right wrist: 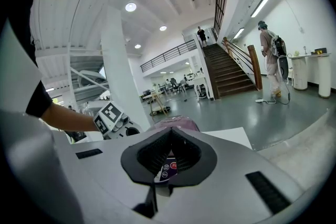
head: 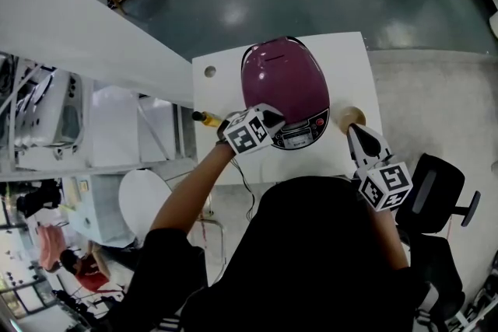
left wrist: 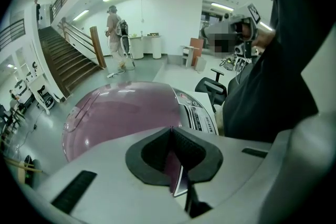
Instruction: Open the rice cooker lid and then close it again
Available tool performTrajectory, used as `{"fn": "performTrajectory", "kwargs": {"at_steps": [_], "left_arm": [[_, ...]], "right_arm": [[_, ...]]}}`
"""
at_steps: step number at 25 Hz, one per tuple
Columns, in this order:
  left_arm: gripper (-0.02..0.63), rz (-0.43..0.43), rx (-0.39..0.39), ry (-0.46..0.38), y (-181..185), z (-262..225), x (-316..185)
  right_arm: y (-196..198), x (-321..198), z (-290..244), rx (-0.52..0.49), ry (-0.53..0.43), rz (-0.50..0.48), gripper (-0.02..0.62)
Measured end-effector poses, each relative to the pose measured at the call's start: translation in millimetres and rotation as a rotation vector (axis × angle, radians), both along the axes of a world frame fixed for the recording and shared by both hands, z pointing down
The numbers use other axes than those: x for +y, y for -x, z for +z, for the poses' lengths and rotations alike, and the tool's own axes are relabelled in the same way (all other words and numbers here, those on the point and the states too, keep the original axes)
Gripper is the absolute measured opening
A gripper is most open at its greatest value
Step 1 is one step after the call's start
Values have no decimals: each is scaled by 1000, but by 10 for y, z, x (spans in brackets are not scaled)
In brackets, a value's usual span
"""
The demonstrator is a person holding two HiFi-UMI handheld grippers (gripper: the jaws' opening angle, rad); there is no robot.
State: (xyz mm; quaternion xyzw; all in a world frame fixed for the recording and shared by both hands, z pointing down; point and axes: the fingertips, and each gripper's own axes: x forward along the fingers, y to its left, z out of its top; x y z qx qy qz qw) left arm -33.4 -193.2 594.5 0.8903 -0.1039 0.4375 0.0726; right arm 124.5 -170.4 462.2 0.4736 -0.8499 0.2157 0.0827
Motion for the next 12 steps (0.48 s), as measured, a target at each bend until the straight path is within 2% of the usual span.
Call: {"fn": "performTrajectory", "kwargs": {"at_steps": [6, 12], "left_arm": [[6, -94, 33, 45, 8, -8, -22], [5, -82, -17, 57, 7, 19, -15]], "right_arm": [[3, -68, 11, -2, 6, -3, 0], [51, -142, -10, -5, 5, -19, 0]]}}
